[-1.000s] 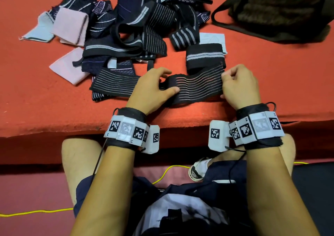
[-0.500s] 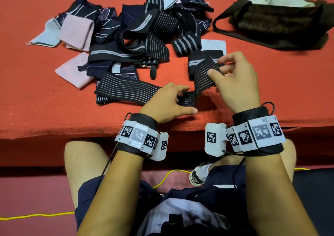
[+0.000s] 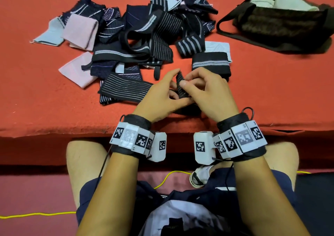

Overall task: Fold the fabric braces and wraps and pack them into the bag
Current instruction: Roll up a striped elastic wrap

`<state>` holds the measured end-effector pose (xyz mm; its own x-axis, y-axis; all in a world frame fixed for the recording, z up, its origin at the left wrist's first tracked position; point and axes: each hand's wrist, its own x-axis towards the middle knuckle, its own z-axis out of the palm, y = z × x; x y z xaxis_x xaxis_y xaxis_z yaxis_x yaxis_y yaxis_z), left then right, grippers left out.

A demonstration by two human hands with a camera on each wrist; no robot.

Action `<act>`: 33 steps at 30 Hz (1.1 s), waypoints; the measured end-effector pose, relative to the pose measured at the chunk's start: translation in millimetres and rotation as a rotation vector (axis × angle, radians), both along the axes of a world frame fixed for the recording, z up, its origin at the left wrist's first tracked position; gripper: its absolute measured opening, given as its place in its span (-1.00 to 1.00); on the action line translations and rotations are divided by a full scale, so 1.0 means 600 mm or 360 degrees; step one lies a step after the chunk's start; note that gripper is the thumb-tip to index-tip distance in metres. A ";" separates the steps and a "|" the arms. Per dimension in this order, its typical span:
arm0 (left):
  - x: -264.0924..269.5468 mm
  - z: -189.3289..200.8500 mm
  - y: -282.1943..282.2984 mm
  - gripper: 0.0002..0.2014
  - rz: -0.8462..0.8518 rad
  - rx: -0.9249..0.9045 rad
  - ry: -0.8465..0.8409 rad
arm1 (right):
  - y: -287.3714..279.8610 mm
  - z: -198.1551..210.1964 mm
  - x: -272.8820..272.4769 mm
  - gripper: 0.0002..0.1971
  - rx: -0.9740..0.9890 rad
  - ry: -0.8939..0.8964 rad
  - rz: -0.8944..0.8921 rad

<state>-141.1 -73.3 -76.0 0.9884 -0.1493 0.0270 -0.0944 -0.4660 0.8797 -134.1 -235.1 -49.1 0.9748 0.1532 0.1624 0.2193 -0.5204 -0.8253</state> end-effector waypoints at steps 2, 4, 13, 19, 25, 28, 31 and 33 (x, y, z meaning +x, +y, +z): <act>0.002 0.003 0.005 -0.38 0.0025 0.0100 -0.0151 | 0.003 0.000 0.000 -0.89 0.0020 -0.0028 0.0015; 0.004 0.007 0.011 -0.48 0.0042 0.0158 -0.0285 | 0.002 -0.004 0.004 -0.77 -0.0004 -0.0060 -0.0026; 0.010 0.006 0.033 -0.65 0.0276 -0.0017 -0.0412 | -0.003 -0.017 0.008 -0.83 -0.0063 0.0106 -0.0060; 0.015 0.005 0.064 -0.61 0.0377 -0.0202 -0.0339 | -0.010 -0.017 0.004 -0.73 -0.0138 0.0164 0.0218; 0.009 0.004 0.082 -0.64 0.0440 -0.0214 -0.0327 | -0.022 -0.004 0.014 -0.74 -0.0036 0.0076 0.0074; 0.009 0.007 0.082 -0.66 0.0481 -0.0196 -0.0359 | -0.019 0.000 0.010 -0.77 0.0015 0.0029 0.0057; 0.010 0.005 0.082 -0.66 0.0507 -0.0196 -0.0375 | -0.015 0.002 0.011 -0.87 0.0122 -0.0006 0.0056; 0.009 0.003 0.088 -0.67 0.0565 -0.0202 -0.0395 | -0.018 0.004 0.012 -0.86 0.0190 0.0022 0.0082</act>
<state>-135.6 -20.5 -74.3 0.9392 0.2174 0.2659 -0.1637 -0.3974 0.9029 -126.6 -246.0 -47.0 0.9683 0.1837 0.1690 0.2314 -0.4067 -0.8838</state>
